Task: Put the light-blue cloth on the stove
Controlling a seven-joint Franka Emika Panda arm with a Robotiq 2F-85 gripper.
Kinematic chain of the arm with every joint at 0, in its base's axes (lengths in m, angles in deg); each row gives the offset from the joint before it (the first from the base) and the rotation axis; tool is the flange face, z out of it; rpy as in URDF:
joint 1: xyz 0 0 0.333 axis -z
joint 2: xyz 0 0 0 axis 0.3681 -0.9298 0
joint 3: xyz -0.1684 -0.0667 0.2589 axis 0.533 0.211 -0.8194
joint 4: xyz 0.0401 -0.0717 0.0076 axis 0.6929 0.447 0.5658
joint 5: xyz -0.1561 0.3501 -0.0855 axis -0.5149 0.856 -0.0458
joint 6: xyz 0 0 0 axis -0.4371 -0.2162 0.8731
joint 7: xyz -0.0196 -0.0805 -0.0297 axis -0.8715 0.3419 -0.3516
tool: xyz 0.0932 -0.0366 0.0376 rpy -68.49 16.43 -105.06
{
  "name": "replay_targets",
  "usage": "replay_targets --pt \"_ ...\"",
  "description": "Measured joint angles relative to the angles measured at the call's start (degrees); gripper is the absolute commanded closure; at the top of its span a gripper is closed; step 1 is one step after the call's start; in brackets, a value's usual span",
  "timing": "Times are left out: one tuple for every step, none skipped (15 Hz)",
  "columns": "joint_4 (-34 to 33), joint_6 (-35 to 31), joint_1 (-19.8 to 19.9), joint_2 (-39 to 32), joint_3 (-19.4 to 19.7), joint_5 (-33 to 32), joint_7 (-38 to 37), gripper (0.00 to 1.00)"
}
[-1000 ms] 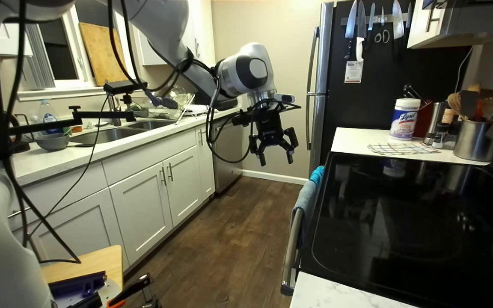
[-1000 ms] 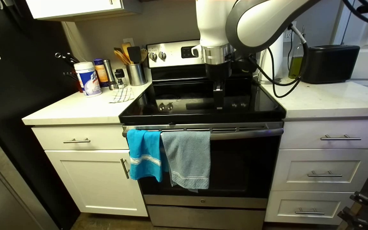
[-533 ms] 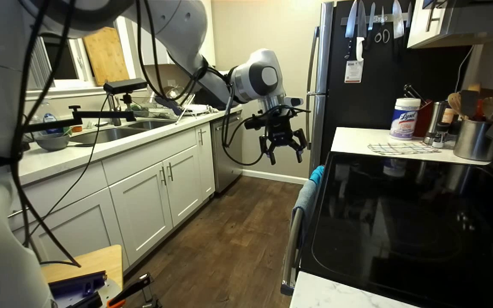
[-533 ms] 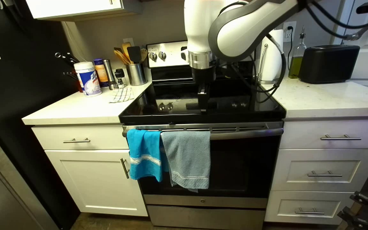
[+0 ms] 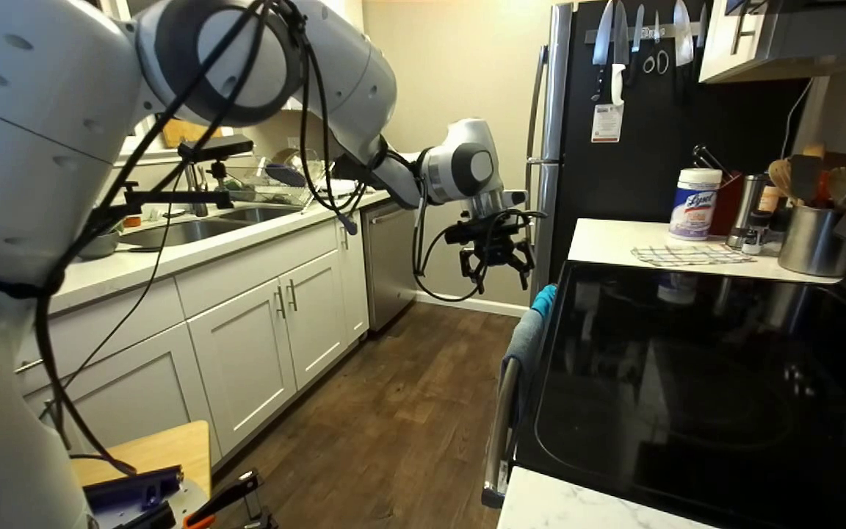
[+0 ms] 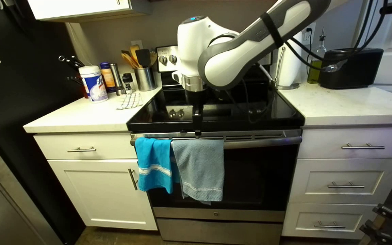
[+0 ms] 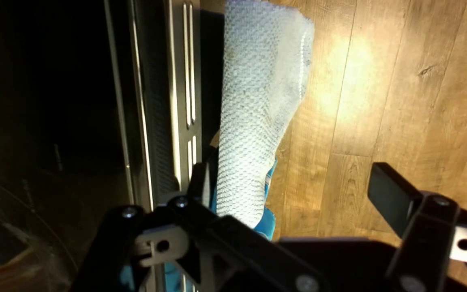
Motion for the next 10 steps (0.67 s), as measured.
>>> replay_targets --pt "-1.0 0.0 -0.2 -1.3 0.0 0.0 0.6 0.00" --pt "-2.1 0.0 -0.3 -2.6 0.0 0.0 1.0 0.00" --pt "-2.9 0.0 -0.3 -3.8 0.0 0.1 1.4 0.00" --pt "-3.7 0.0 -0.3 -4.8 0.1 0.1 1.6 0.00" --pt "-4.4 0.0 -0.3 -5.8 0.1 0.1 1.7 0.00" --pt "-5.0 -0.1 -0.3 -6.7 0.2 0.1 1.9 0.00" --pt "-5.6 -0.1 -0.3 -7.5 0.3 0.1 2.0 0.00" --pt "-6.2 -0.2 -0.3 -8.2 0.3 0.1 2.1 0.00" --pt "-6.6 -0.2 -0.3 -8.9 0.3 0.1 2.1 0.00" --pt "-7.1 -0.2 -0.3 -9.5 0.3 0.1 2.1 0.00"
